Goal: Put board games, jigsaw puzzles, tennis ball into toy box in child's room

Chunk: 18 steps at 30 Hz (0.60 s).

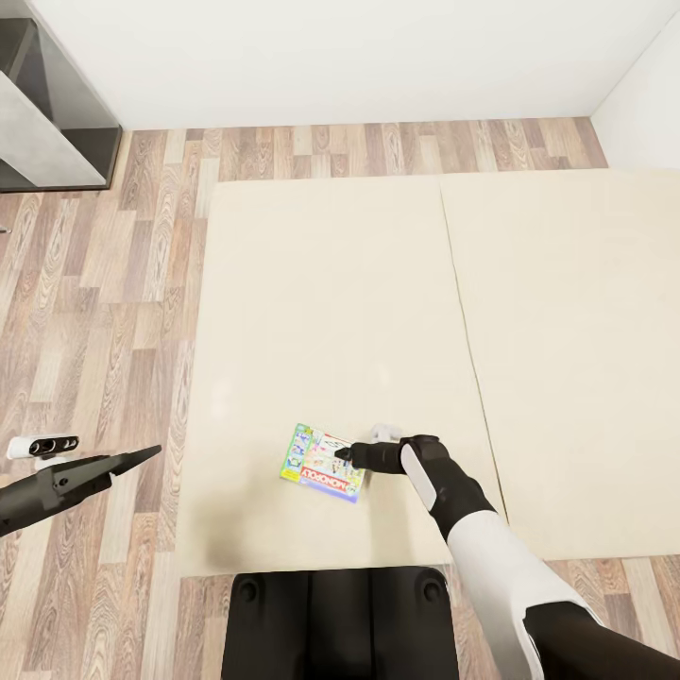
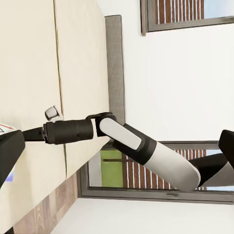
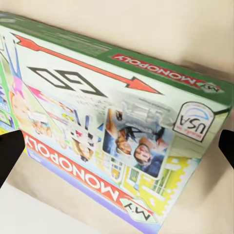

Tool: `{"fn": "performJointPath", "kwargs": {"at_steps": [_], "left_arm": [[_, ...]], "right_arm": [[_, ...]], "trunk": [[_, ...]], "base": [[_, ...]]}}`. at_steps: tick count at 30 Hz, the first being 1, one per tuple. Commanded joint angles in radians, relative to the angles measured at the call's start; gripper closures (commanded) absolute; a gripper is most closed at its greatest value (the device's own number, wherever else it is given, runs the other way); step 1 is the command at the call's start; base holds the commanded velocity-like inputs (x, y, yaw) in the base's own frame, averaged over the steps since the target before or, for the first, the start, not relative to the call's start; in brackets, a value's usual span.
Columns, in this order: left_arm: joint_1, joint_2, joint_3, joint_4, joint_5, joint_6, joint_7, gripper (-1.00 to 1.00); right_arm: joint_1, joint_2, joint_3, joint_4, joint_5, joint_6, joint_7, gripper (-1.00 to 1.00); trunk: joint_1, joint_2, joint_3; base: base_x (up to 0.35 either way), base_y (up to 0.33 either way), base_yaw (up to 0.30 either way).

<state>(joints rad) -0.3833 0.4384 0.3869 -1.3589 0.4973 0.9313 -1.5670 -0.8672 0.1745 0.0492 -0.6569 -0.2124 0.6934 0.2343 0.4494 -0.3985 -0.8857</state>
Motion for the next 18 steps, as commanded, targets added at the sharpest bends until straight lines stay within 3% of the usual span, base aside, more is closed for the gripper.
{"fn": "performJointPath", "kwargs": {"at_steps": [1, 18], "left_arm": [[0.000, 0.000, 0.000, 0.000, -0.001, 0.011, -0.004, -1.00], [0.001, 0.000, 0.006, 0.000, -0.002, 0.011, -0.004, -1.00]], "right_arm": [[0.000, 0.000, 0.000, -0.001, -0.002, 0.004, 0.000, -1.00], [0.000, 0.000, 0.000, 0.000, -0.001, -0.003, 0.000, -1.00]], "trunk": [[0.001, -0.002, -0.001], [0.001, -0.002, -0.001]], "base": [[0.000, 0.000, 0.000], [0.000, 0.000, 0.000]]}}
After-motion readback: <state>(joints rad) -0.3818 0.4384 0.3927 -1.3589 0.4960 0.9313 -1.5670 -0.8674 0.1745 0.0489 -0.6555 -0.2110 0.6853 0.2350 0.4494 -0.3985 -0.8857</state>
